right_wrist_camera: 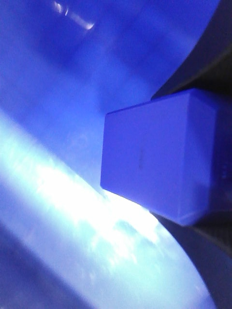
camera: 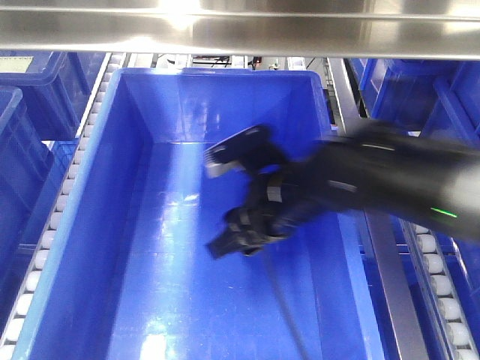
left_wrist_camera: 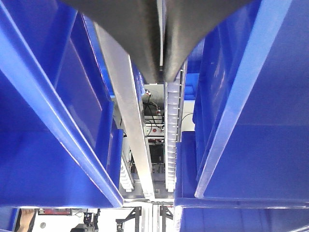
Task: Pour parts from conveyor to right shelf
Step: 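Lower the right gripper with the block into the blue bin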
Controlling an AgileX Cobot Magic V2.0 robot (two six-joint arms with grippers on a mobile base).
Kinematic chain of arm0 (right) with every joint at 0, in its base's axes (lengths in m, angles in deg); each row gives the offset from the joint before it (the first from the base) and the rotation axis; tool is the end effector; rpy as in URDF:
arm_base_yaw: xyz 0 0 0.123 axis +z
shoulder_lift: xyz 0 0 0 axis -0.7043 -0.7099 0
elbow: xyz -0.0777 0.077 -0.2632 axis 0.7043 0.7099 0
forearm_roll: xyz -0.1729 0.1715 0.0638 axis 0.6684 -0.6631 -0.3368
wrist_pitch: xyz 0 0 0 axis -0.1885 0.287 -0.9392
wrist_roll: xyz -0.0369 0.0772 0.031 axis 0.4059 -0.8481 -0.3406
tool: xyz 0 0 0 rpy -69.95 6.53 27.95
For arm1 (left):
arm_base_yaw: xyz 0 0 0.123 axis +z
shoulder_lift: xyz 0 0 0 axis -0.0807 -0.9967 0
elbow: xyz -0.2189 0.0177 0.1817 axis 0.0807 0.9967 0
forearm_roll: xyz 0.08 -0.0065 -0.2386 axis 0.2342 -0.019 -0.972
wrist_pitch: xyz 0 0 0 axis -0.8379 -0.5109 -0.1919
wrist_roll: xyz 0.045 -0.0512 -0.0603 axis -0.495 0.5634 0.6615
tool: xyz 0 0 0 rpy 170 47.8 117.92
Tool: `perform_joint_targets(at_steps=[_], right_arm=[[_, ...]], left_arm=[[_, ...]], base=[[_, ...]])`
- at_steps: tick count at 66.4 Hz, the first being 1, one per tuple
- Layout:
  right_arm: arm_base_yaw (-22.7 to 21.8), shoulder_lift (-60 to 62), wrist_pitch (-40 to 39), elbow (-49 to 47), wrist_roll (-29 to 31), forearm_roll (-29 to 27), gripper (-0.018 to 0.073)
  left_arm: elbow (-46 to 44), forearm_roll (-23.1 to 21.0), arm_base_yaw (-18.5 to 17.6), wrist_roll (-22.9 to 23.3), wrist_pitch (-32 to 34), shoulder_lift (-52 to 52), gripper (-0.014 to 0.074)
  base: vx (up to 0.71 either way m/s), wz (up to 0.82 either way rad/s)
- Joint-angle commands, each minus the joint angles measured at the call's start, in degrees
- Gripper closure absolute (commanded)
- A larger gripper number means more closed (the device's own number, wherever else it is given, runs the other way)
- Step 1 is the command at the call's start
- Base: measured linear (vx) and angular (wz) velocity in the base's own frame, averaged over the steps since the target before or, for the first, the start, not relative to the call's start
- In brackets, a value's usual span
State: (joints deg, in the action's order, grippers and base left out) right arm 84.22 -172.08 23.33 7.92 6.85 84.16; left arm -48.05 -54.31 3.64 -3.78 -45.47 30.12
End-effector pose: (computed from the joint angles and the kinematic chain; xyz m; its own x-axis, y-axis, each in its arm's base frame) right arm 0.2761 0.2295 0.2550 -0.6646 -0.5746 -0.4777 -0.6572 0.7537 0.0078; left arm 0.0596 -0.0010 0.1931 -0.0707 -0.0275 -0.9971 0.0144 0.9995 -0.0286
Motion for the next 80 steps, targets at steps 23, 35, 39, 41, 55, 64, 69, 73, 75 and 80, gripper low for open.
perform_joint_targets(at_steps=[23,35,39,41,55,64,69,73,75,80], right_arm=[[-0.3,-13.2,9.7,-14.2,0.1,4.6,0.0545],[-0.3,-15.5,10.5,-15.3,1.4,5.5,0.0418],[-0.3,-15.4,10.5,-15.3,1.8,5.5,0.0344],[-0.3,-15.4,10.5,-15.3,1.9,5.5,0.0302],[-0.3,-15.3,10.3,-15.3,1.8,5.2,0.0008],[-0.2,-13.3,8.8,-15.2,1.6,4.9,-0.004],[-0.2,-11.5,7.3,-15.2,1.4,4.4,-0.0034],[-0.2,-9.6,5.8,-14.5,1.4,3.8,-0.0022],[-0.2,-8.5,4.4,-13.9,1.4,3.5,-0.0017],[-0.2,-5.6,1.4,-11.2,1.4,3.5,-0.0001]], left_arm=[[-1.1,-0.5,-0.5,0.5,4.5,-0.9,0.0602],[-1.1,-0.5,-0.5,0.5,4.5,-0.9,0.0602],[-1.1,-0.5,-0.5,0.5,4.5,-0.9,0.0602],[-1.1,-0.5,-0.5,0.5,4.5,-0.9,0.0602],[-1.1,-0.5,-0.5,0.5,4.5,-0.9,0.0602],[-1.1,-0.5,-0.5,0.5,4.5,-0.9,0.0602],[-1.1,-0.5,-0.5,0.5,4.5,-0.9,0.0602],[-1.1,-0.5,-0.5,0.5,4.5,-0.9,0.0602],[-1.1,-0.5,-0.5,0.5,4.5,-0.9,0.0602],[-1.1,-0.5,-0.5,0.5,4.5,-0.9,0.0602]], base=[[0.0,0.0],[0.0,0.0],[0.0,0.0],[0.0,0.0],[0.0,0.0],[0.0,0.0],[0.0,0.0],[0.0,0.0],[0.0,0.0],[0.0,0.0]])
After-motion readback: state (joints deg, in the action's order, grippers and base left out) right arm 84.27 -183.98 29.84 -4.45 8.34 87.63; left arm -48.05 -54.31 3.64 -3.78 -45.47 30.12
